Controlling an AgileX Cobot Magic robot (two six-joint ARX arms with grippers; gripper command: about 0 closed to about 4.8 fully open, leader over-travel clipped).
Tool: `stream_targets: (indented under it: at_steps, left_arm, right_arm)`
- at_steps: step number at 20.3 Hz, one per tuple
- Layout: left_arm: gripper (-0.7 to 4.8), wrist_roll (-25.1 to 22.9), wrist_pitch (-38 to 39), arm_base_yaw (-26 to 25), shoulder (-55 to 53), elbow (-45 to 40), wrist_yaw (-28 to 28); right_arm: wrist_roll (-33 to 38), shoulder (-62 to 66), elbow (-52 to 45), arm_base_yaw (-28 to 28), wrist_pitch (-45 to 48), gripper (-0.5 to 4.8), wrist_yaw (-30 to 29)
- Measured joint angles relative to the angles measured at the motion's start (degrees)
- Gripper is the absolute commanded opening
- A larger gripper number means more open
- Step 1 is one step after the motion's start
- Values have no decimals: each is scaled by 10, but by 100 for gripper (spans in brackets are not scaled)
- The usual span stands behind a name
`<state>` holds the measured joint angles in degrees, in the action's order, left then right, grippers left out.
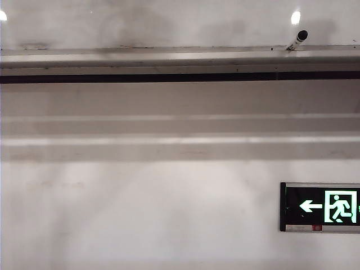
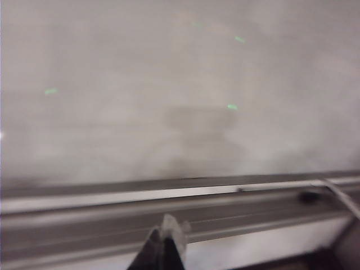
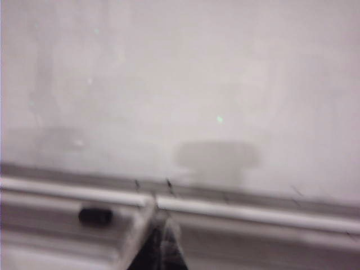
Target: Take a marker from the whiteboard tray, write "Hi!" on the whiteboard, and then put the marker back vertically into the whiteboard tray.
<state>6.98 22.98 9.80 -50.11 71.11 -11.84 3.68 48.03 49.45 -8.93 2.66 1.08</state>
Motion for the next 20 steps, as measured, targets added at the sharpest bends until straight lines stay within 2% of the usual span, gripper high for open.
stream_targets:
  at_steps: [3, 4, 5, 6, 7, 10, 20]
  left_arm:
    - [-5, -17, -1, 49, -19, 15, 29]
    - [-5, -20, -7, 70, -24, 15, 33]
    - [-5, -21, -10, 80, -27, 15, 35]
    - [-5, -23, -15, 80, -28, 15, 35]
    - [-5, -23, -18, 79, -27, 15, 37]
    - [-5, -23, -35, 79, -27, 15, 42]
    - [-5, -23, -43, 79, -26, 15, 43]
  right_arm:
    - [1, 61, 6, -25, 59, 10, 4]
    - [1, 81, 7, -29, 93, 102, 2]
    - [1, 97, 7, -30, 115, 270, 0]
    - [4, 116, 7, -28, 132, 373, 1]
    - [12, 127, 7, -28, 138, 400, 3]
    - [45, 163, 7, -32, 163, 400, 1]
    - [37, 228, 1, -56, 174, 382, -2]
